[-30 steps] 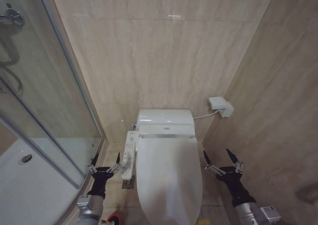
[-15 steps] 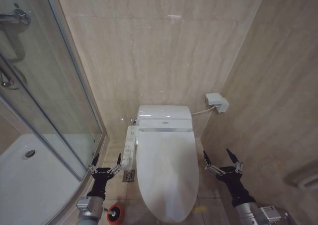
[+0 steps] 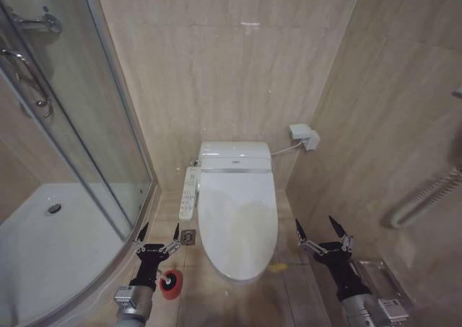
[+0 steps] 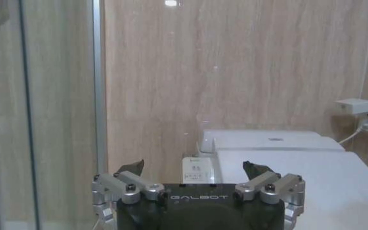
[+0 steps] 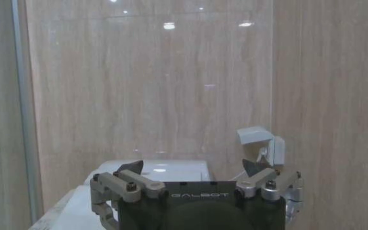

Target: Open the toilet lid, clean the toilet bowl with a toilet brush, close the toilet lid, and flush.

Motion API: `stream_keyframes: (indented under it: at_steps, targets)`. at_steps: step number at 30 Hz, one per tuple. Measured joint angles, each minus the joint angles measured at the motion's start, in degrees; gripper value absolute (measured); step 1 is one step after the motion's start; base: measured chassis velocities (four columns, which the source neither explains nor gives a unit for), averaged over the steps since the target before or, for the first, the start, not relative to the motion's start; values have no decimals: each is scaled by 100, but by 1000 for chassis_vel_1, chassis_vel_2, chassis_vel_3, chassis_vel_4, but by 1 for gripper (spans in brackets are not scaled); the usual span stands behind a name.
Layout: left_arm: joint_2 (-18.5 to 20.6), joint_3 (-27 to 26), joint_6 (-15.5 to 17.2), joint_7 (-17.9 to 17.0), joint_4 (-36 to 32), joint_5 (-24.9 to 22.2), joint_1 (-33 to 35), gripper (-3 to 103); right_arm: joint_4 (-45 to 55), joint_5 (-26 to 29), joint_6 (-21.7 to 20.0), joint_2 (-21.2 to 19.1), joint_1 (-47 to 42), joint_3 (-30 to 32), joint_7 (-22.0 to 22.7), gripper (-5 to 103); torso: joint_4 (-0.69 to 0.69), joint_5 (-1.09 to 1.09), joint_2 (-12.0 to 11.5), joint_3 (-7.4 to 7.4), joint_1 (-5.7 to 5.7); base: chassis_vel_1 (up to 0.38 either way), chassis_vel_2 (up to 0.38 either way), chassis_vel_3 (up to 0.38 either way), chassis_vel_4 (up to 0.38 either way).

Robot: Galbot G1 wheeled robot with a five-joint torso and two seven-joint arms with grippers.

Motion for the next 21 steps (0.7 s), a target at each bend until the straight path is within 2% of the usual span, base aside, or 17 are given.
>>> stream_keyframes:
  at_steps: [13, 21]
  targets:
    - [-29, 50, 10, 7, -14, -5, 1, 100, 0, 0, 0, 0, 1, 0, 0, 100, 0, -1, -2, 2, 5, 112, -105, -116, 111]
    - [-39, 58, 12, 13, -25, -2, 16, 100, 1, 0, 0, 0, -2, 0, 0, 100, -2, -4, 1, -2, -3, 240, -254, -228, 245]
